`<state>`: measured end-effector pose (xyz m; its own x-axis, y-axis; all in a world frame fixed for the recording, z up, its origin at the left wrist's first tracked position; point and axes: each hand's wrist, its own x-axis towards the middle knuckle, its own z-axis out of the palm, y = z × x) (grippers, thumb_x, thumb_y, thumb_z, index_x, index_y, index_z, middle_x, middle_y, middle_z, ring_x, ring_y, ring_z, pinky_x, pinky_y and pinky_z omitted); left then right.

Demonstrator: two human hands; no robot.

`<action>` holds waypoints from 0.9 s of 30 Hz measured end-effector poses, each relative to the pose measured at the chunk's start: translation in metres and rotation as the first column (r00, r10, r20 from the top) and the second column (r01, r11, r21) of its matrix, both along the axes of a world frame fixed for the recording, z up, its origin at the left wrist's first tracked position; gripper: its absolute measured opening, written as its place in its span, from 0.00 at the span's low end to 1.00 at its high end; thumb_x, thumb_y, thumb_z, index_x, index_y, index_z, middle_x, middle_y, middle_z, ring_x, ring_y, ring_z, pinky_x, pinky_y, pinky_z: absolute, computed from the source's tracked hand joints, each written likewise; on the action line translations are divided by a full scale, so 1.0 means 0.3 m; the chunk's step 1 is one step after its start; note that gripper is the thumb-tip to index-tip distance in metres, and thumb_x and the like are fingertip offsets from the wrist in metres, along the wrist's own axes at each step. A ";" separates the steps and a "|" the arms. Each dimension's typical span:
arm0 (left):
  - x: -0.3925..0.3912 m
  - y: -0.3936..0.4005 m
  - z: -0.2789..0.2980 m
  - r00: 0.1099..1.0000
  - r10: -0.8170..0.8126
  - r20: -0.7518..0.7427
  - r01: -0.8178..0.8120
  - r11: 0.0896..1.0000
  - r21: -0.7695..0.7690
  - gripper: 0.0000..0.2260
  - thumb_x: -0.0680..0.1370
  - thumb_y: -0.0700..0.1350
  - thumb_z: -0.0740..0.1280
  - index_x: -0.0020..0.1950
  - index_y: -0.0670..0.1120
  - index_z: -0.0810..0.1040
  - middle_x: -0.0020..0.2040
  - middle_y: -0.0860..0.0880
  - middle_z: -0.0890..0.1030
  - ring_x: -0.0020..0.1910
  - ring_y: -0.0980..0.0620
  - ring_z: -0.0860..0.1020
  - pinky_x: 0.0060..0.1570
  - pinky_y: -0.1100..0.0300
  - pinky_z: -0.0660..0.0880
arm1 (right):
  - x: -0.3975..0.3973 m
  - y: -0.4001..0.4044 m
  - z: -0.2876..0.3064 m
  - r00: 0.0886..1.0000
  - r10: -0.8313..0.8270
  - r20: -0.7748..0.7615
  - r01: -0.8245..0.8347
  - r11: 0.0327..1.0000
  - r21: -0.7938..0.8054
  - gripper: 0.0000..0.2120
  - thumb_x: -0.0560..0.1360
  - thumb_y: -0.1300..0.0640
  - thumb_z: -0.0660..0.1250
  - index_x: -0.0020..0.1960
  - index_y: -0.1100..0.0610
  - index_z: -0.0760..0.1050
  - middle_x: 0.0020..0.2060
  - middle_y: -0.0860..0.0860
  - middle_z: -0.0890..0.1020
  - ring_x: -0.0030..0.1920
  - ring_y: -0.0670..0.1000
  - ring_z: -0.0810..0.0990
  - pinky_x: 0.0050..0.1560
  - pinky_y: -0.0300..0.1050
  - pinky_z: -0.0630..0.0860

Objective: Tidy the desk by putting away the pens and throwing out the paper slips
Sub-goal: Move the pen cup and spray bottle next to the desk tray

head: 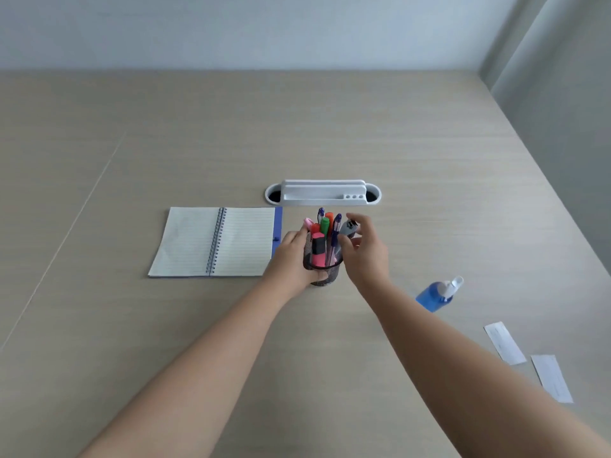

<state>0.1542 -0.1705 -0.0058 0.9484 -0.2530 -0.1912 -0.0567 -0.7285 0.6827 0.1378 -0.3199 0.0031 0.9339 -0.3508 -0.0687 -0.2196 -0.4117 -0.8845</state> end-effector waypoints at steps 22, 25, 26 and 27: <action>0.330 0.107 -0.028 0.996 0.026 -0.085 -0.040 0.985 -0.166 0.54 0.65 0.47 0.80 0.79 0.53 0.46 0.71 0.52 0.72 0.68 0.51 0.72 0.61 0.59 0.69 | 0.240 0.067 0.007 0.999 -0.028 -0.037 0.032 0.991 0.130 0.32 0.76 0.57 0.66 0.74 0.39 0.59 0.40 0.36 0.75 0.44 0.44 0.80 0.37 0.37 0.76; 0.220 0.085 -0.077 0.987 0.140 -0.073 -0.148 0.982 -0.121 0.48 0.70 0.49 0.76 0.79 0.49 0.47 0.73 0.47 0.68 0.72 0.46 0.67 0.64 0.58 0.67 | 0.117 0.043 -0.022 0.990 -0.091 -0.104 0.107 0.981 0.164 0.24 0.77 0.56 0.65 0.71 0.45 0.66 0.44 0.39 0.76 0.43 0.44 0.78 0.39 0.40 0.75; 0.175 0.072 -0.100 0.987 0.156 -0.046 -0.159 0.985 -0.064 0.45 0.72 0.50 0.73 0.79 0.47 0.47 0.74 0.45 0.66 0.73 0.45 0.65 0.68 0.55 0.65 | 0.060 0.033 -0.048 0.985 -0.105 -0.138 0.128 0.977 0.168 0.20 0.77 0.56 0.65 0.68 0.47 0.70 0.49 0.42 0.78 0.43 0.43 0.78 0.38 0.39 0.74; 0.130 0.056 -0.123 0.988 0.149 -0.029 -0.149 0.989 0.010 0.43 0.74 0.51 0.71 0.79 0.45 0.48 0.76 0.44 0.63 0.75 0.44 0.62 0.71 0.53 0.62 | -0.005 0.023 -0.076 0.977 -0.120 -0.175 0.151 0.972 0.178 0.16 0.77 0.56 0.65 0.64 0.47 0.74 0.53 0.44 0.79 0.43 0.43 0.77 0.38 0.39 0.74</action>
